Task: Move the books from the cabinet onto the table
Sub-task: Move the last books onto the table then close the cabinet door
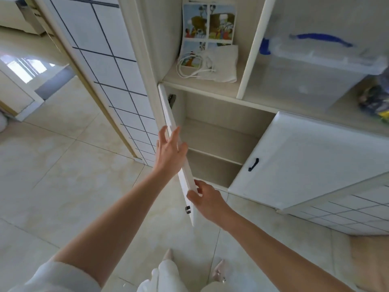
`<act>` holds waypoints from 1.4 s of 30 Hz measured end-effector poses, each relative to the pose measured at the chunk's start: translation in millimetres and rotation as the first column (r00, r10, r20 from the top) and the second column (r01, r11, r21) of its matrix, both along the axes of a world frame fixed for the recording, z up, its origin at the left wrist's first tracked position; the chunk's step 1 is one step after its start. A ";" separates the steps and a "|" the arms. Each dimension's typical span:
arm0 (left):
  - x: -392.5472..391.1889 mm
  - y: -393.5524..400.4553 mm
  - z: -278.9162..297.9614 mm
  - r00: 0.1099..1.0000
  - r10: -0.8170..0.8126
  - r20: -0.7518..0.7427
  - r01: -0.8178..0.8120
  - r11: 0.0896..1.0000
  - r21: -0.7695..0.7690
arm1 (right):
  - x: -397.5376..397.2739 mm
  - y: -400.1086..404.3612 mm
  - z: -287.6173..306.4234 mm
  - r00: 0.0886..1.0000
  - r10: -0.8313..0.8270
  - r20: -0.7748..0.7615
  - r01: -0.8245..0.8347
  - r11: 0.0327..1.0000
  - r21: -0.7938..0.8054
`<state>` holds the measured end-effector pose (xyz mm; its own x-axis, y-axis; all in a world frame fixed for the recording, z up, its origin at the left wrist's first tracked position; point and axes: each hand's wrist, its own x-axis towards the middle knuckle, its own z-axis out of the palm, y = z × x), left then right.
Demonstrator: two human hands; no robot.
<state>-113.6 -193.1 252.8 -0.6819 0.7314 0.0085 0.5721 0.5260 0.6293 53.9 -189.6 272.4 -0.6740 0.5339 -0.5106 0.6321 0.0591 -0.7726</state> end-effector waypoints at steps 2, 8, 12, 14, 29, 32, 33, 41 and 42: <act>10.5 13.9 -2.1 0.996 0.017 -0.090 -0.021 0.999 -0.045 | 15.1 20.8 -1.1 0.999 0.032 0.000 -0.032 0.995 0.096; 32.4 44.4 -13.5 0.916 -0.182 -0.359 0.160 0.983 -0.092 | 58.7 88.7 1.2 0.996 0.087 -0.014 -0.083 0.974 0.211; 39.1 67.8 -16.1 0.867 -0.254 -0.430 0.192 0.964 -0.184 | 75.7 129.2 3.3 0.998 0.069 -0.015 -0.063 0.971 0.228; 44.1 80.0 -12.7 0.840 -0.290 -0.459 0.192 0.949 -0.249 | 80.9 146.4 3.8 0.996 0.092 0.002 -0.088 0.947 0.308; 26.1 166.5 -17.6 0.747 -0.387 -0.541 0.403 0.910 -0.096 | 73.7 234.2 2.7 0.909 -0.385 0.159 0.289 0.858 0.426; 26.7 179.6 -18.4 0.755 -0.380 -0.535 0.408 0.910 -0.071 | 59.7 249.4 1.4 0.875 -0.461 0.151 0.432 0.882 0.186; 26.1 185.3 -18.8 0.767 -0.366 -0.527 0.398 0.915 -0.056 | 53.1 255.2 1.7 0.842 -0.521 0.140 0.521 0.853 0.045; 27.6 209.3 -24.0 0.874 -0.242 -0.421 0.259 0.966 -0.016 | 25.3 281.7 14.3 0.542 -0.832 0.119 0.727 0.393 -0.563; 26.9 212.0 -25.4 0.886 -0.220 -0.409 0.235 0.972 -0.013 | 23.0 284.7 15.5 0.518 -0.848 0.109 0.720 0.364 -0.590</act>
